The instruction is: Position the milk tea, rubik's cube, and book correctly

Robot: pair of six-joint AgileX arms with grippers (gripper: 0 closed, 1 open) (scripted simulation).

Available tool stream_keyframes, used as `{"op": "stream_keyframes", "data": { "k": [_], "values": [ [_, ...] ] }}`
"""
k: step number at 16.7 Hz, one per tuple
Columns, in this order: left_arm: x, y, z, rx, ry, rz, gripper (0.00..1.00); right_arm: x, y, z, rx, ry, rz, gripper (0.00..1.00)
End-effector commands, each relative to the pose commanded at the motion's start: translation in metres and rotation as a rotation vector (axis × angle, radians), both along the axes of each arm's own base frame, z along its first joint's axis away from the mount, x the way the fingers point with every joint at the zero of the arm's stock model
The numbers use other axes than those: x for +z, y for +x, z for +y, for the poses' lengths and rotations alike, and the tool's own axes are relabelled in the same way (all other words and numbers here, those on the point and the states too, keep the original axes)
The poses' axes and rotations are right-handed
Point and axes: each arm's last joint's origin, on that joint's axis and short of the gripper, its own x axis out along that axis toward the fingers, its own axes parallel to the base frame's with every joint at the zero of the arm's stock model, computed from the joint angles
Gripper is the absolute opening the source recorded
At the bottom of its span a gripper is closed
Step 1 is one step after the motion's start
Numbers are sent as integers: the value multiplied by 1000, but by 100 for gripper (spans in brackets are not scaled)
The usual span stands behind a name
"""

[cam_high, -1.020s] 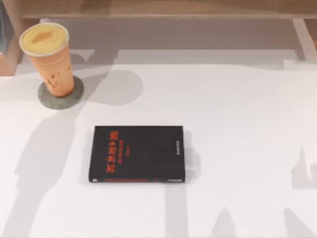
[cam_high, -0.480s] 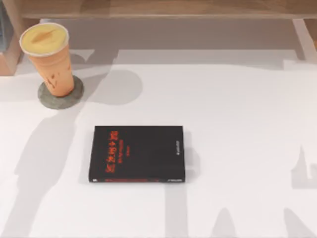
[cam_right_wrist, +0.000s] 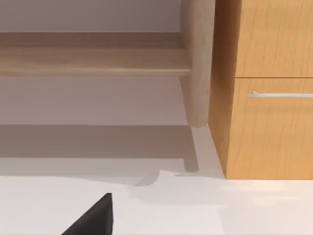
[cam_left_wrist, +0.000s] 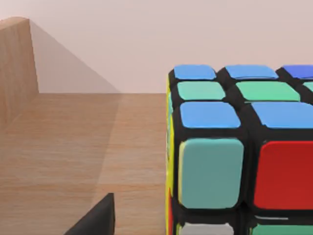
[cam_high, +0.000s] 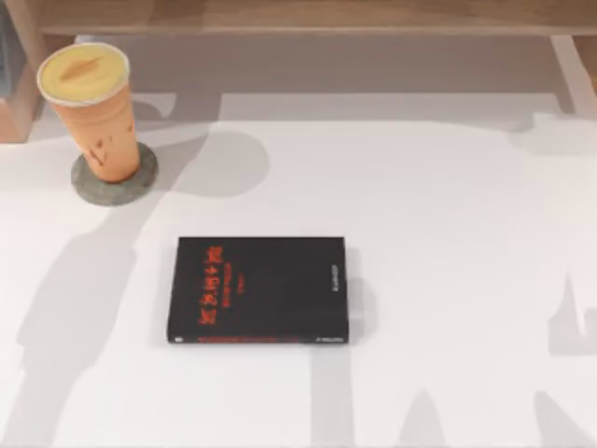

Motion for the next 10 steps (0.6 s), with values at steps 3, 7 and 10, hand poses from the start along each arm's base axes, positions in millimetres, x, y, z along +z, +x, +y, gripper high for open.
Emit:
{"op": "stream_keyframes", "data": {
  "k": [3, 7, 10],
  "values": [
    [0, -6, -1, -3, 0, 0, 100, 0, 0, 0, 0, 0, 0, 100],
    [1, -3, 5, 6, -3, -10, 100, 0, 0, 0, 0, 0, 0, 100],
    [19, -4, 38, 66, -41, -111, 100, 0, 0, 0, 0, 0, 0, 100]
  ]
}}
